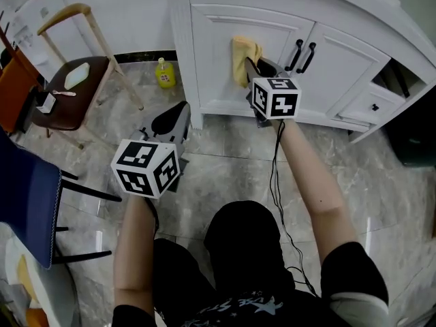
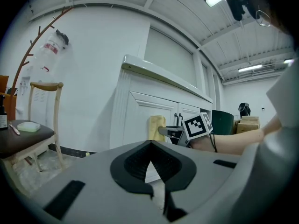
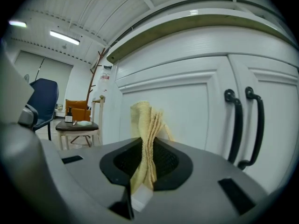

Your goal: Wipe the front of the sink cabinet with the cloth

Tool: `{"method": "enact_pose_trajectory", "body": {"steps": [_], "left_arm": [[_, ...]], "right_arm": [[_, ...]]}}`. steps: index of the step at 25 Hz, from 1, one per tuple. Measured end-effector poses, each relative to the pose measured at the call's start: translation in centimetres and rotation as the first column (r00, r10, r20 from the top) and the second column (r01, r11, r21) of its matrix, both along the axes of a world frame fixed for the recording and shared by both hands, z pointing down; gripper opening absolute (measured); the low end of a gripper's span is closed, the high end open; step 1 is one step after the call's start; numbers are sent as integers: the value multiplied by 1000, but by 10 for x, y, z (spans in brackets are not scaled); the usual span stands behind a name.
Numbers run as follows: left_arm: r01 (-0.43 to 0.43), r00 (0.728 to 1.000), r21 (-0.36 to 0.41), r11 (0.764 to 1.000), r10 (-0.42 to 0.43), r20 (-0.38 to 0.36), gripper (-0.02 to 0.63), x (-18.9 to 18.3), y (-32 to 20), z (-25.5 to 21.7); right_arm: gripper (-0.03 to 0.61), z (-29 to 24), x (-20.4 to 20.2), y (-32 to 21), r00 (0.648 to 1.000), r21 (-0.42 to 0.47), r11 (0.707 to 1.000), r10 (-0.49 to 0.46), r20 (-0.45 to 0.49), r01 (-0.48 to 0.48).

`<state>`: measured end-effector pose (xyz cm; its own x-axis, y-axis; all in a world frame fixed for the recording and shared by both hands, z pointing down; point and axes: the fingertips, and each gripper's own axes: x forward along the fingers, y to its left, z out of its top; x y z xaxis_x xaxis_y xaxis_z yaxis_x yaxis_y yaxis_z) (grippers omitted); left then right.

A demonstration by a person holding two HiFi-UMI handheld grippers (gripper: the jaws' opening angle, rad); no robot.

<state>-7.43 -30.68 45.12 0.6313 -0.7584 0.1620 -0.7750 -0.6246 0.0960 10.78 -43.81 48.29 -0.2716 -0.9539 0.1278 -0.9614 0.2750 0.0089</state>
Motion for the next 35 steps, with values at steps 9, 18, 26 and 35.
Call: {"method": "enact_pose_trajectory", "body": {"steps": [9,18,26,35], "left_arm": [[-66,998,-1,998,66,-9,15,41,2,1],[-105,994,-12,994,105,-23,15,57,11,6],[-68,997,-24,997,67,-37,15,33,16,14],[28,1000,-17,999,-28,-11,15,-29,19,28]], "right_arm": [[61,2,70,18,992,-7,992,127,26,-127],[61,4,101,33,980,-14,980,199,21,-198],[61,1,78,41,989,3,989,148,26,-148],[61,24,-18,32,997,25,999,-46,57,45]]}}
